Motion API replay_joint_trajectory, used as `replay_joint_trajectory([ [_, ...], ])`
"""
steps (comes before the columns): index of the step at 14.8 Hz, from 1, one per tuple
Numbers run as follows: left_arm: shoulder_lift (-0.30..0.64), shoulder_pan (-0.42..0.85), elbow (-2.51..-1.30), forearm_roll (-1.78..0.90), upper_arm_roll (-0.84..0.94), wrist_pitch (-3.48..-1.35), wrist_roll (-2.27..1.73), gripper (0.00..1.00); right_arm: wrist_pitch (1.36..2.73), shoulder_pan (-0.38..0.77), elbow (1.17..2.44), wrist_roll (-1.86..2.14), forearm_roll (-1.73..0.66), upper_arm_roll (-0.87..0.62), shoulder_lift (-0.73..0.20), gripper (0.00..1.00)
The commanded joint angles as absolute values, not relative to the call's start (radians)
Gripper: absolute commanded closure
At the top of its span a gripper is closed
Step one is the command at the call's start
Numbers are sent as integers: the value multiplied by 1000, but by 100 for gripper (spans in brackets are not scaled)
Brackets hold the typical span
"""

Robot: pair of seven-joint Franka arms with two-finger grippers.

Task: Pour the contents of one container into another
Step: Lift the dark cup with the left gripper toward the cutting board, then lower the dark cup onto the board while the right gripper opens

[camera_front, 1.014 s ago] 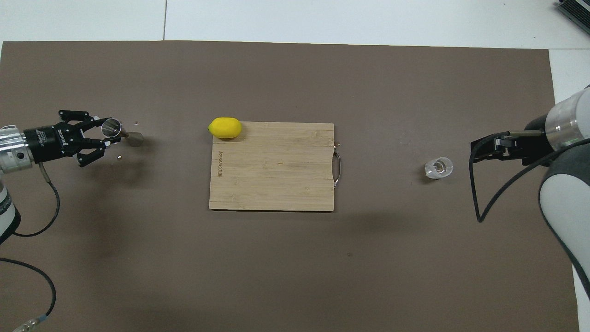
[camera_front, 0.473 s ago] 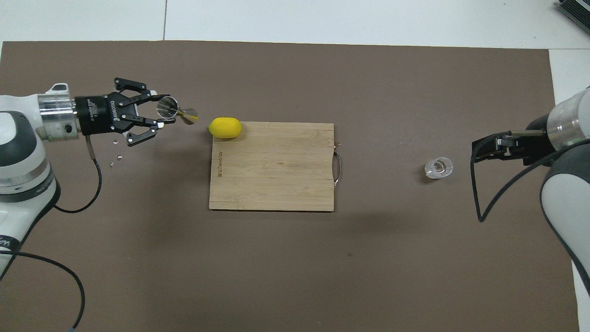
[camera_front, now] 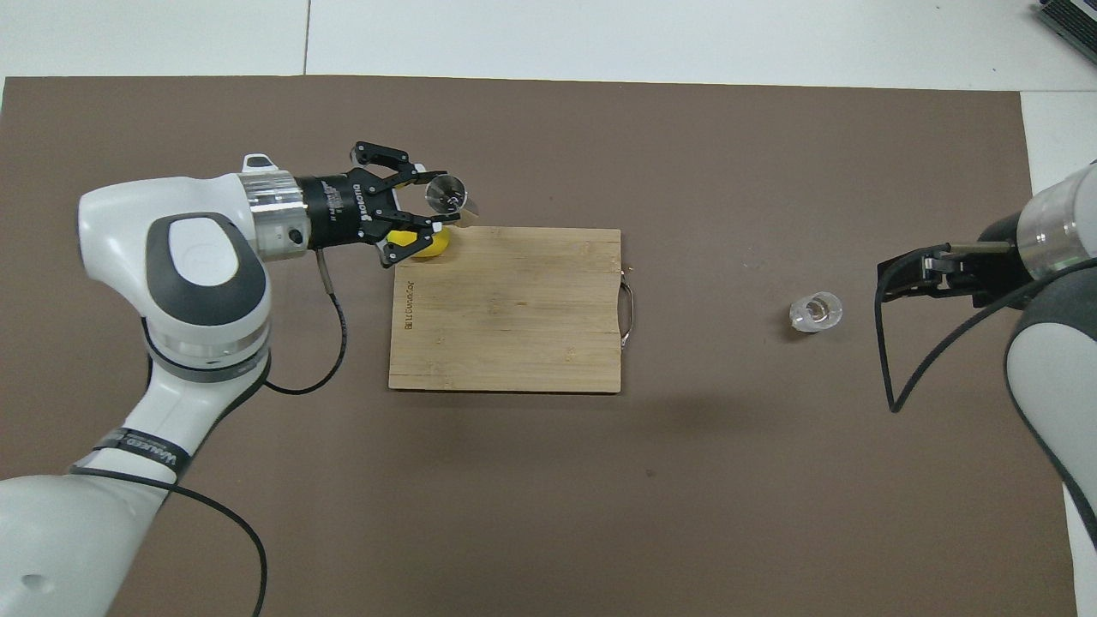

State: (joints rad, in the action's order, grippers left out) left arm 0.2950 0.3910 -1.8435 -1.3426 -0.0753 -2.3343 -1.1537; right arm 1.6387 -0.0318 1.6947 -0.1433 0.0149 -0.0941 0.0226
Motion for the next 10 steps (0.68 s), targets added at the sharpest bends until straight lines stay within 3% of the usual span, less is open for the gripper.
replay_joint_trajectory([
  [1, 333, 506, -1816, -1393, -91, -2501, -1222, 100, 1637, -40, 1700, -121, 15, -97, 34, 0],
  [5, 402, 630, -1744, -1401, -89, -2702, -1435, 100, 1632, -43, 1701, -123, 15, -97, 34, 0],
  [10, 416, 655, -1721, -1390, -63, -2714, -1465, 100, 1603, -45, 1701, -126, 14, -97, 37, 0],
])
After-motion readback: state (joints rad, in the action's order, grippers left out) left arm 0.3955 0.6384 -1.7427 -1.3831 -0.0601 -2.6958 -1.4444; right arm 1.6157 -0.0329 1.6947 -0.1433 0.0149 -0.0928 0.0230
